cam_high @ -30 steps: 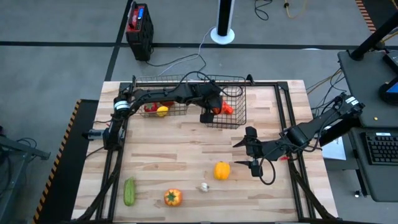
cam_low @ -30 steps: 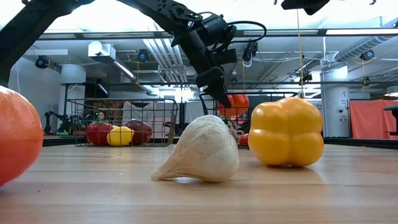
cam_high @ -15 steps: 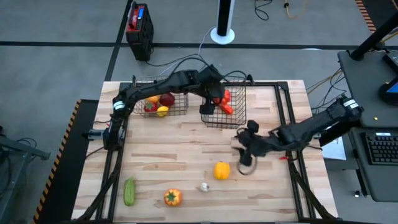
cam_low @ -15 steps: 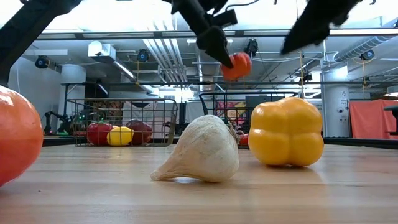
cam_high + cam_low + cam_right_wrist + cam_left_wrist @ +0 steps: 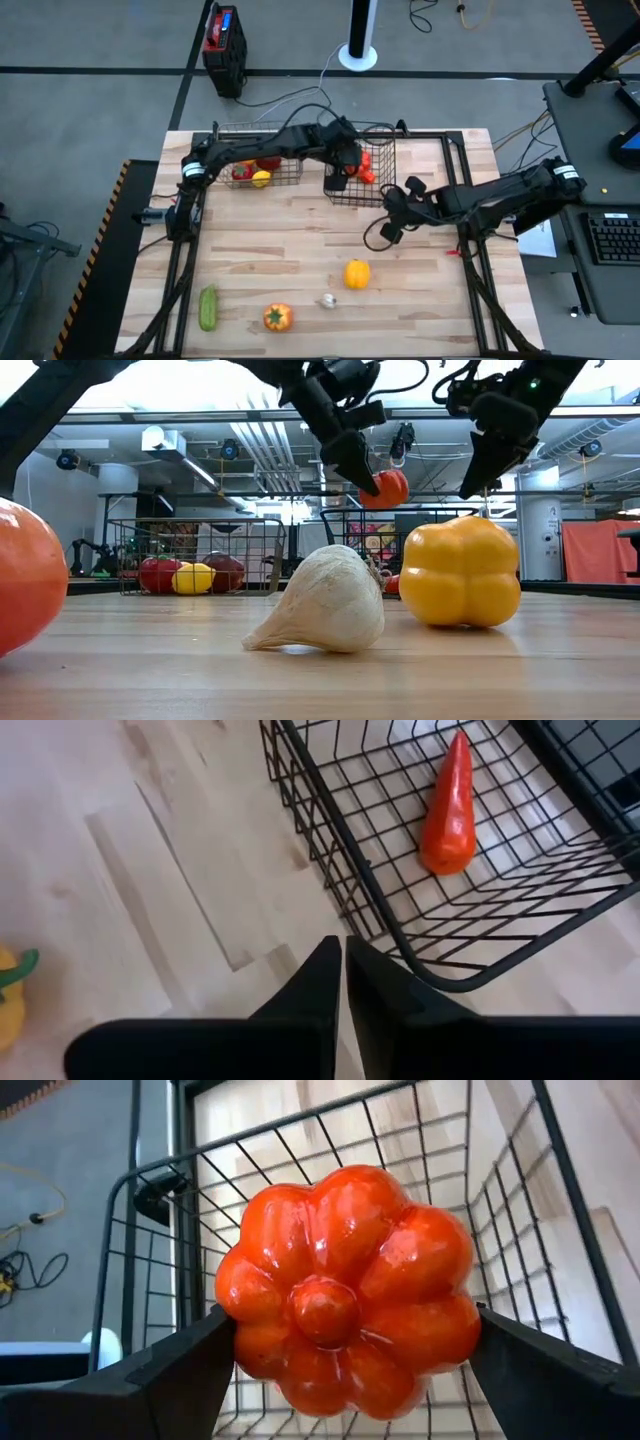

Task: Sort produce into baskets
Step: Put the pumpkin into the black wire basket

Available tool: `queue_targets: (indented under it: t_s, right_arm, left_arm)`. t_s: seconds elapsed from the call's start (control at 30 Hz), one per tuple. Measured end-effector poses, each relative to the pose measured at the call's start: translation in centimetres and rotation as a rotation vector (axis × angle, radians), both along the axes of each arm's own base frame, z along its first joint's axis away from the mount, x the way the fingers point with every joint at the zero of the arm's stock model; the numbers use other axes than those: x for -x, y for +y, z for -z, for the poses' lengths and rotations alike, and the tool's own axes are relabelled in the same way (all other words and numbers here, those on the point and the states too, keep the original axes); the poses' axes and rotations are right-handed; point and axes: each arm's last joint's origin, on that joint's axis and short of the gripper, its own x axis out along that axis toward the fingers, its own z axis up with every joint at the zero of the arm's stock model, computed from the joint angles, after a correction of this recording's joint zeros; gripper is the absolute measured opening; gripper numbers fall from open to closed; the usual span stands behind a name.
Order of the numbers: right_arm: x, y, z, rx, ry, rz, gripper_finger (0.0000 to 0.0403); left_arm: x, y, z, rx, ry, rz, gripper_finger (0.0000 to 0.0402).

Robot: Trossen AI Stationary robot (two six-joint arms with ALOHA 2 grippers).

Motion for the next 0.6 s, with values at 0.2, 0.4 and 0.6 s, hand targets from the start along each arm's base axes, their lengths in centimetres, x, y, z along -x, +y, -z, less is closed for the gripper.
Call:
queue_targets:
  t_s: [0.2, 0.4, 0.6]
  right_arm:
    - [0.2, -0.4, 0.6, 0.007, 0.028, 0.010, 0.0012]
    - [0.4, -1.6, 1.3, 0.015, 0.054, 0.058, 0.0012]
    - [0.5, -2.5, 1.4, 0.037, 0.060, 0.088, 0.0012]
  left_arm:
    - [-0.1, 0.1, 1.2, 0.003, -0.010, -0.008, 0.0349]
    - [-0.1, 0.1, 1.2, 0.007, -0.013, -0.014, 0.0349]
    - [-0.1, 0.1, 1.2, 0.009, -0.013, -0.018, 0.0349]
